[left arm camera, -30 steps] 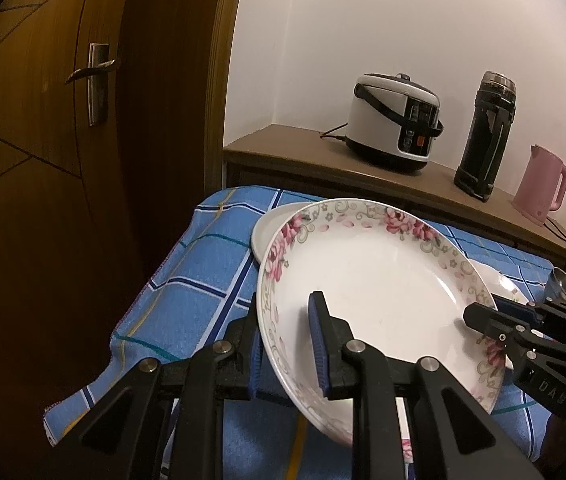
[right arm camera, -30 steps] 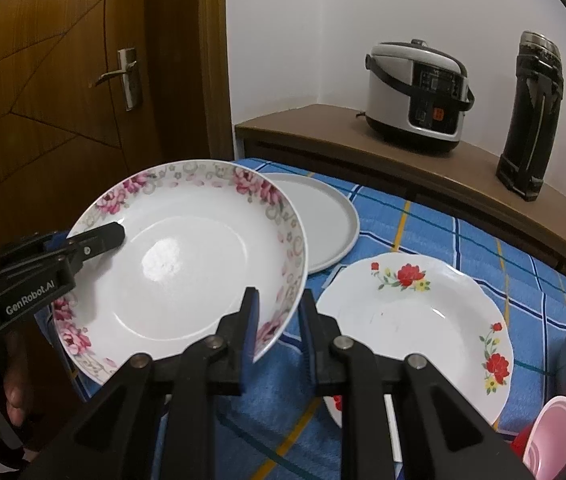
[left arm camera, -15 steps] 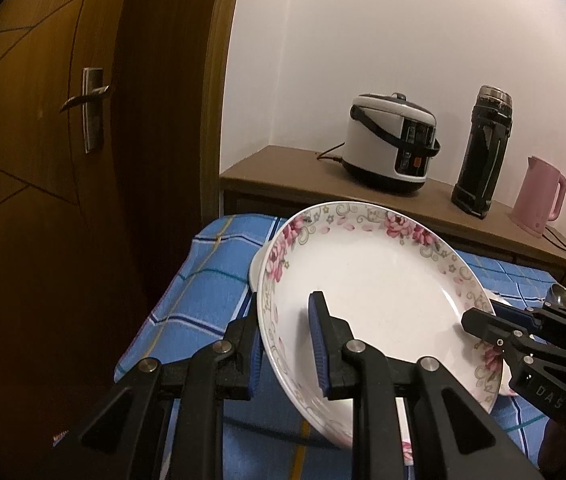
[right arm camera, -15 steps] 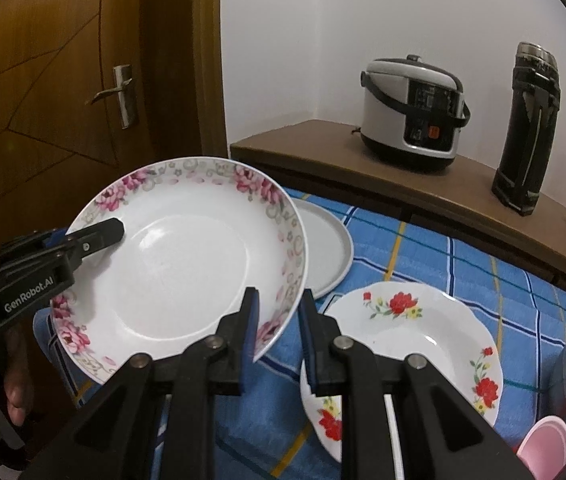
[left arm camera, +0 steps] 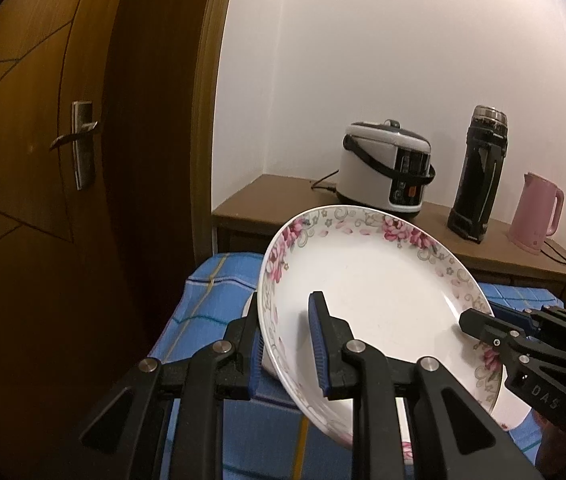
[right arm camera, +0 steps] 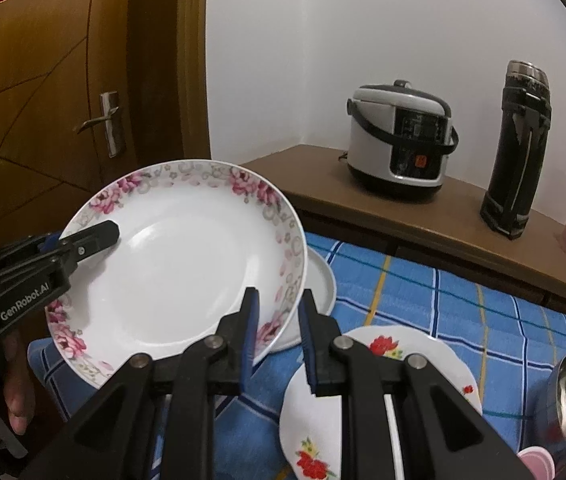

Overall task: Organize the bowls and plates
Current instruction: 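Lift the pink-floral plate off the cloth with both grippers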

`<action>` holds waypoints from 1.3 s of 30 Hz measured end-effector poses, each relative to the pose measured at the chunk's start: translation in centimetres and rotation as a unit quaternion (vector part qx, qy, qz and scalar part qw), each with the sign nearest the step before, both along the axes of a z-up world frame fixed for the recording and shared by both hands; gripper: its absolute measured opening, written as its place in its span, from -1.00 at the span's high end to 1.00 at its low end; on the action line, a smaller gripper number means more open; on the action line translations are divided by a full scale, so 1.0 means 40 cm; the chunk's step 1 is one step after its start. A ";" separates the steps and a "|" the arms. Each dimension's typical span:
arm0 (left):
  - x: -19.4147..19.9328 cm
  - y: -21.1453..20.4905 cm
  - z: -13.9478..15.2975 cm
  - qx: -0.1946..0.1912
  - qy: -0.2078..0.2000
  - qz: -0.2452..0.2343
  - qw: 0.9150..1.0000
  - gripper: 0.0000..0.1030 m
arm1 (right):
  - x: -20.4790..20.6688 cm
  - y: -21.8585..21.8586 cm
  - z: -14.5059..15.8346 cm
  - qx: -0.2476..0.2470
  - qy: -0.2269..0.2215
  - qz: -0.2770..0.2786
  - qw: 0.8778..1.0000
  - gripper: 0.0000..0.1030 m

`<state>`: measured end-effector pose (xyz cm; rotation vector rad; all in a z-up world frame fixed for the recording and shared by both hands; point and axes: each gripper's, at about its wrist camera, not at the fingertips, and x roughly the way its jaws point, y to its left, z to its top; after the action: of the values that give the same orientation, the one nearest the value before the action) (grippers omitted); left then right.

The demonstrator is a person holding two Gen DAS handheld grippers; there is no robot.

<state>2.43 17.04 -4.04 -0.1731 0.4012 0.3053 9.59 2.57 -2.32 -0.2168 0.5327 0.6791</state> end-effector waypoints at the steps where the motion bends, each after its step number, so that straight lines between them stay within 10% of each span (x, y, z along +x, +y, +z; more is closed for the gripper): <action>1: 0.004 0.000 0.005 0.002 -0.002 0.000 1.000 0.54 | 0.003 0.001 0.004 0.001 -0.002 -0.001 1.000 0.61; 39: 0.218 0.078 -0.028 0.006 -0.014 0.002 1.000 0.54 | 0.202 0.111 -0.029 -0.027 0.033 -0.051 0.998 0.61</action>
<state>11.14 20.17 -5.16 -0.1670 0.3713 0.3081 17.66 7.01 -3.48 -0.2170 0.6222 0.5742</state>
